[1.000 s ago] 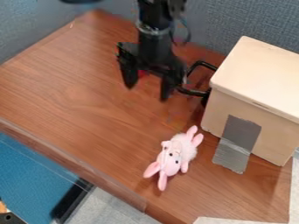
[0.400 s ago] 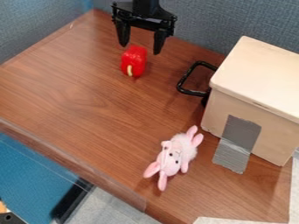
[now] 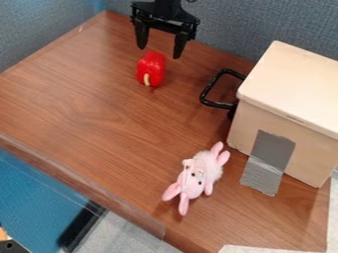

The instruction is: Take the red bell pepper and place it on the left side of the pink rabbit

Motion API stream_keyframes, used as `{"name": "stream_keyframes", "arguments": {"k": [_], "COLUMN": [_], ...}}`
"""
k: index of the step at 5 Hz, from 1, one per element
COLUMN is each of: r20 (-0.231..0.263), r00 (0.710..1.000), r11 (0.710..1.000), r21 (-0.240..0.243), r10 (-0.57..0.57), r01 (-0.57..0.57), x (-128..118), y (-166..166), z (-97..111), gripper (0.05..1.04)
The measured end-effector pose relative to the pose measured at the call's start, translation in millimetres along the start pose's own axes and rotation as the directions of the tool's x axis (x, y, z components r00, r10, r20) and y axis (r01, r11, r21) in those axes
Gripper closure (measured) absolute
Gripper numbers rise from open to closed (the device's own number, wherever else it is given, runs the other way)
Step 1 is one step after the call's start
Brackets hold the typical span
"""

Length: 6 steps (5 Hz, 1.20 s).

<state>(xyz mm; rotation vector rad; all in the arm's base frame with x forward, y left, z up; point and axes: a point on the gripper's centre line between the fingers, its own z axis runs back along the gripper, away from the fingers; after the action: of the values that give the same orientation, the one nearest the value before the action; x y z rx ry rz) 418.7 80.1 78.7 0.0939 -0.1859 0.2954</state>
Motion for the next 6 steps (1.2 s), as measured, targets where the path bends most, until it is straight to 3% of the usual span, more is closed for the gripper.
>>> {"name": "stream_keyframes", "arguments": {"k": [1, 4, 5, 6], "r20": [-0.011, -0.078, -0.106, -0.094], "r00": [1.0, 0.997, 0.994, 0.996], "r11": [0.999, 0.999, 0.999, 1.0], "r21": [0.036, 0.045, 0.036, 0.023], "r10": [0.001, 0.01, 0.005, 0.01], "r01": [-0.001, -0.006, -0.001, -0.008], "x": [7, -1, -10, -10], "y": [7, 12, 10, 8], "z": [-14, -39, -49, -49], "gripper": [0.084, 0.084, 0.12, 0.222]}}
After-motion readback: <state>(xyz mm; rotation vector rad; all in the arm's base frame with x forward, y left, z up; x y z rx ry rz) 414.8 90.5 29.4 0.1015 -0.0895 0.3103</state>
